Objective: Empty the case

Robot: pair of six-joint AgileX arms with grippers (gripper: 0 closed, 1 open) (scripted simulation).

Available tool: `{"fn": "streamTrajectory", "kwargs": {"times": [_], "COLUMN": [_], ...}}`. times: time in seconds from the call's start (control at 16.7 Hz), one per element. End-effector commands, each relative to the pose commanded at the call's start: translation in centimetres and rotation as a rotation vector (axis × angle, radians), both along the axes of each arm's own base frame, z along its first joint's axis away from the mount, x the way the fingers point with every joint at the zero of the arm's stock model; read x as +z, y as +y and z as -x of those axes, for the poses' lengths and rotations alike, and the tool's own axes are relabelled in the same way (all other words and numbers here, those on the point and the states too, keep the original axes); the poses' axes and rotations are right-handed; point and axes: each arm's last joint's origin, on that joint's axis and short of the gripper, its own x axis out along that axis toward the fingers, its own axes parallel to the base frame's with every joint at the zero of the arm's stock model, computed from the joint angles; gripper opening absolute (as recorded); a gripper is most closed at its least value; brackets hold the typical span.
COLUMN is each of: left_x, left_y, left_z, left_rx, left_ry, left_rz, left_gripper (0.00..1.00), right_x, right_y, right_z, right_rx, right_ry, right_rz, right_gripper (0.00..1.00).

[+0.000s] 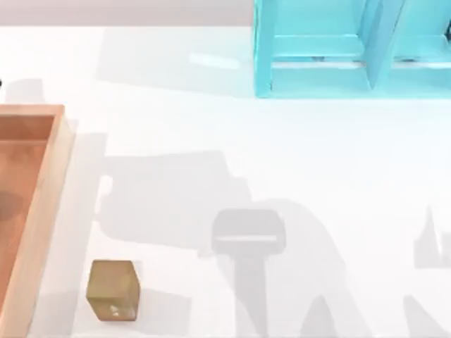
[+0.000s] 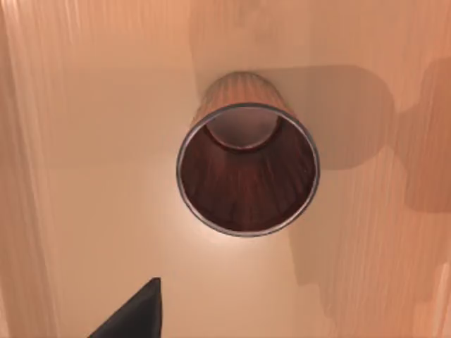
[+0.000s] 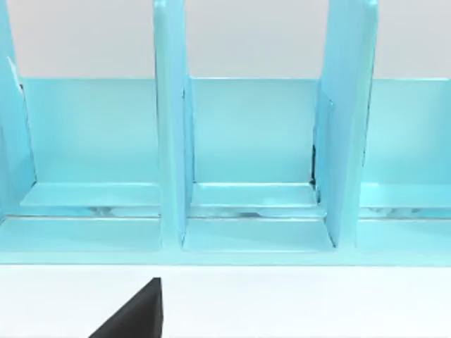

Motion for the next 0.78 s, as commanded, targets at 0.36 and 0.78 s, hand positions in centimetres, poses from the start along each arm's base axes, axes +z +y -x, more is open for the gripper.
{"fn": "streamTrajectory", "kwargs": {"times": [0.36,0.78], "left_x": [-3.3,-9.5], "left_y": [0.5,0.3], "left_z": [0.1,-0.1], "left_rx": [0.002,0.003], "left_ry": [0.003,0.003], "left_rz": [0.001,0.001], "left_gripper": [1.0,1.0], "right_x": [0.0,0.0], "right_y": [0.0,0.0], "right_z": [0.0,0.0], "right_rx": [0.0,0.0], "right_ry": [0.0,0.0], "right_rz": [0.0,0.0], "right_gripper": [1.0,1.0]}}
